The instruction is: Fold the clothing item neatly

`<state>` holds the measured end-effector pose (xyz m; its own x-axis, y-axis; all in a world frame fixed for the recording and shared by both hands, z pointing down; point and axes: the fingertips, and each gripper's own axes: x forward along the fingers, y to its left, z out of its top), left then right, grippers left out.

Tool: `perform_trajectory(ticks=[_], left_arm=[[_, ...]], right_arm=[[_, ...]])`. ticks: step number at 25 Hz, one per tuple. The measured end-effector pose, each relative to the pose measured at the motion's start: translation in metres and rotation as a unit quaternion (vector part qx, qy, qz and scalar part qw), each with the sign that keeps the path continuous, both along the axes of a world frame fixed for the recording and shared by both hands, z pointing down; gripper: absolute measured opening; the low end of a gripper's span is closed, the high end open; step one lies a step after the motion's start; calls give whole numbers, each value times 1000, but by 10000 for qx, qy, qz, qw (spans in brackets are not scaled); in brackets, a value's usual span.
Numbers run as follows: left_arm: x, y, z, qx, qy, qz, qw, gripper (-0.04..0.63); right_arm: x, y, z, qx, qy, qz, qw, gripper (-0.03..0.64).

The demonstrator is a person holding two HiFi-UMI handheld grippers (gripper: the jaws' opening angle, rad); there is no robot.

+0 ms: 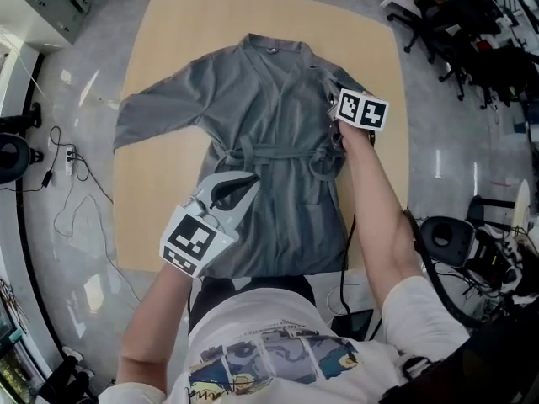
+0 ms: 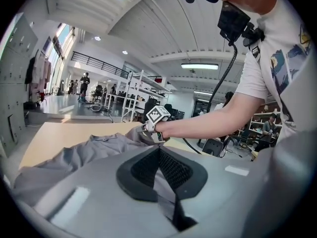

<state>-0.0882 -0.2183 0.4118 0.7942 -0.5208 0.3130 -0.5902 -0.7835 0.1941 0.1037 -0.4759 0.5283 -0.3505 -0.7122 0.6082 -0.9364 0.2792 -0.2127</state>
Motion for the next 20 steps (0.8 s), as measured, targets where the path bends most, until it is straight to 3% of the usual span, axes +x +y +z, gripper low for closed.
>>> perform_trajectory(ticks=[5,11,20], left_arm=[[-32,9,7,-55,17,-175,9998,5],[-61,17,13,-104,15,-324,9994,5],[-81,23,22,-185,58,-324,9993,6]], right_arm=[[-71,5,23,-75,160,-472,9987,16],[-125,19,43,-98,546,-958,9939,15],[-174,46,63,205,1519,-1964,9685,16]])
